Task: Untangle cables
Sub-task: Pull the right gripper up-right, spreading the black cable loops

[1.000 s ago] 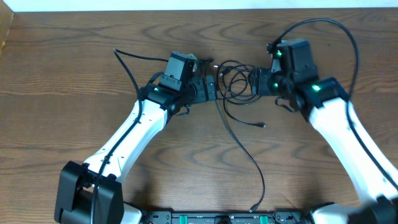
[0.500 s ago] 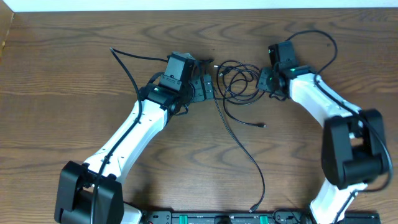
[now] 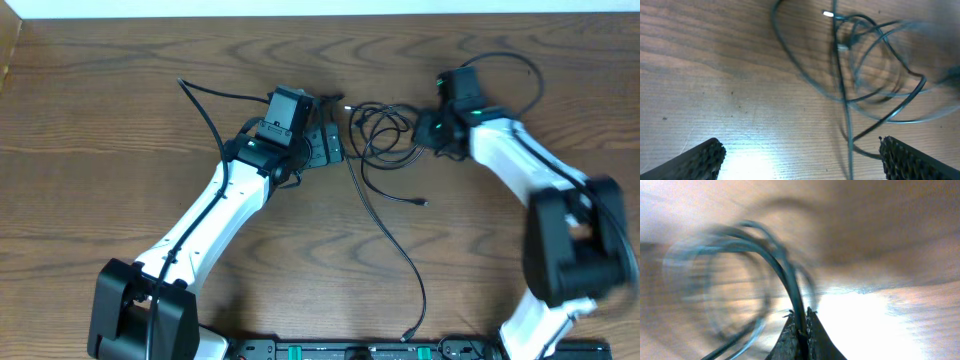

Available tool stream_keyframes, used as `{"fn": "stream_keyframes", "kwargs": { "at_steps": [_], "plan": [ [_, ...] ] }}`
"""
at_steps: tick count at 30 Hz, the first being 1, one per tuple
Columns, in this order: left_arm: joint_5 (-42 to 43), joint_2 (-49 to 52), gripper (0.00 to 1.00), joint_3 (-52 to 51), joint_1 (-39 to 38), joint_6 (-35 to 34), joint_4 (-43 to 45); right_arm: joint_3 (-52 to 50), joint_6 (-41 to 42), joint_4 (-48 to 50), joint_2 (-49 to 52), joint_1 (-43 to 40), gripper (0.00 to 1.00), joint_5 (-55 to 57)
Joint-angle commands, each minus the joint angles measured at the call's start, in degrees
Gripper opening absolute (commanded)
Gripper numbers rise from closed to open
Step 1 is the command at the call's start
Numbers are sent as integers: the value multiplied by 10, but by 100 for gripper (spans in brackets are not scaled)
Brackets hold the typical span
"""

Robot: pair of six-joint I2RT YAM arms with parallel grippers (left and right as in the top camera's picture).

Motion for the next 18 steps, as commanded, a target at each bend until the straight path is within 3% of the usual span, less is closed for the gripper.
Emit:
{"fn": "stream_keyframes", "kwargs": {
  "at_steps": [1, 5, 10, 18],
  "plan": [
    [-7, 5, 99, -2, -1, -7, -7, 11, -83, 33, -187, -29, 1, -150],
    [-5, 5, 99, -2, -1, -7, -6, 11, -128, 43, -323, -42, 1, -235],
    [37, 5, 98, -2, -1, -7, -6, 11, -171, -14, -449, -37, 1, -219],
    [224, 5, 98, -2, -1, -7, 8, 11, -163, -43, -522, -37, 1, -193]
  ]
}}
